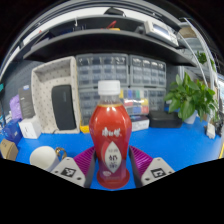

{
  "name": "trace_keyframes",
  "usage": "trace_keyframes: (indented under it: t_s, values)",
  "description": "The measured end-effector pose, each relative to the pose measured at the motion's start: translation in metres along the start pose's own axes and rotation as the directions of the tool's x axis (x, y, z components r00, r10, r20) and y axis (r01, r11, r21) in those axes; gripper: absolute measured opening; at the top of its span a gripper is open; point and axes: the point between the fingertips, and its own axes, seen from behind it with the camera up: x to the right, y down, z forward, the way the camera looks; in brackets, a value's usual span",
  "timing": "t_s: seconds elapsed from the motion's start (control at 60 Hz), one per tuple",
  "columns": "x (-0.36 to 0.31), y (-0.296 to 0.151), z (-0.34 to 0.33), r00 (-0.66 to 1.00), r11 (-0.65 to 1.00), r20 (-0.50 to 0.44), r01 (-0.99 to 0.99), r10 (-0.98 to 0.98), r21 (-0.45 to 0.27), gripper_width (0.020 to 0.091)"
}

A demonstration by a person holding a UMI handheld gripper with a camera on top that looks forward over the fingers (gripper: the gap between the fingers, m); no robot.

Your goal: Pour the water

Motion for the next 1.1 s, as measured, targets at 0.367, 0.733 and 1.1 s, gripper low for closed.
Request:
trace_keyframes:
  t_s: [0.367,0.733,1.1]
  values:
    - [-0.005,0.018,-0.113,0.994,0.997,-0.101,-0.041,0.034,-0.072,0.0696]
    - [-0.074,-0.061,-0.212,1.0,1.0,0.018,-0.025,0.025,-0.002,0.0693]
    - [-0.092,-0.066,-0.24,0.999,0.999,0.039,0.013,-0.014,0.037,0.0692]
